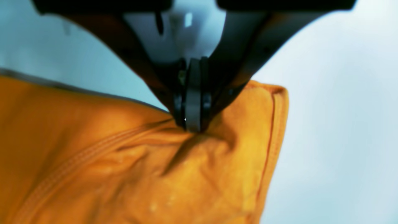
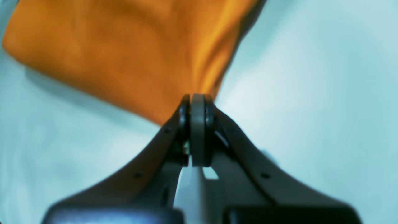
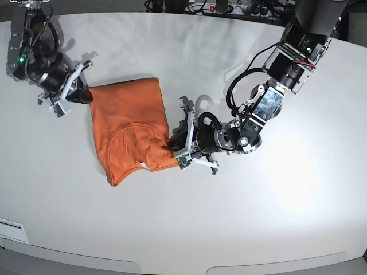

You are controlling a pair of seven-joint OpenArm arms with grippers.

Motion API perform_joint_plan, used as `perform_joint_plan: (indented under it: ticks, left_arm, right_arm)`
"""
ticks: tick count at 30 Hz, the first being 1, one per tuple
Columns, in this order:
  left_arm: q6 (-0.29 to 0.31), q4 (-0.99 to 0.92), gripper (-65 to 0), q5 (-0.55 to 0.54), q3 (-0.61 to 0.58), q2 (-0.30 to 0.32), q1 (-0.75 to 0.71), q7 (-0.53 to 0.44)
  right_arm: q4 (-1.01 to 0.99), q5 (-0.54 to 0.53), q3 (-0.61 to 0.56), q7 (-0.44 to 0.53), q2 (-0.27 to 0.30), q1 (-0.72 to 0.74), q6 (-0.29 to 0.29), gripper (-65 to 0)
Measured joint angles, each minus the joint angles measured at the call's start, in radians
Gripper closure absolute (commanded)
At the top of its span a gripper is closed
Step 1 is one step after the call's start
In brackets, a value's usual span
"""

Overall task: Fold the T-shirt properly
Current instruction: 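Grasp the bundle's edges with both grippers and square it on the table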

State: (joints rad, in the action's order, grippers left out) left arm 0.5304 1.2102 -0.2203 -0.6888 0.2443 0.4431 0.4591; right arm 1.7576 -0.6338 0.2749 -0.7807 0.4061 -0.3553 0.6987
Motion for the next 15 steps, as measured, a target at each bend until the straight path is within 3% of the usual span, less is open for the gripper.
perform_joint_plan:
  ticks: [7,11,15]
  left_arm:
    - [0.003,0.055,0.0,0.052,-0.013,-0.018,0.043,0.074]
    - [0.008,0.134,0.0,0.060,0.012,-0.011,0.046,0.137]
    - [0.005,0.220,0.0,-0.057,0.051,-0.010,0.079,0.221]
  right_arm:
    - [0.108,-0.005,0.125,-0.016,-0.089,-0.056,-0.006,0.0]
    - [0.119,-0.126,0.164,-0.068,-0.091,-0.055,-0.006,0.0]
    - [0.119,-0.284,0.201,-0.126,-0.094,-0.057,-0.005,0.0]
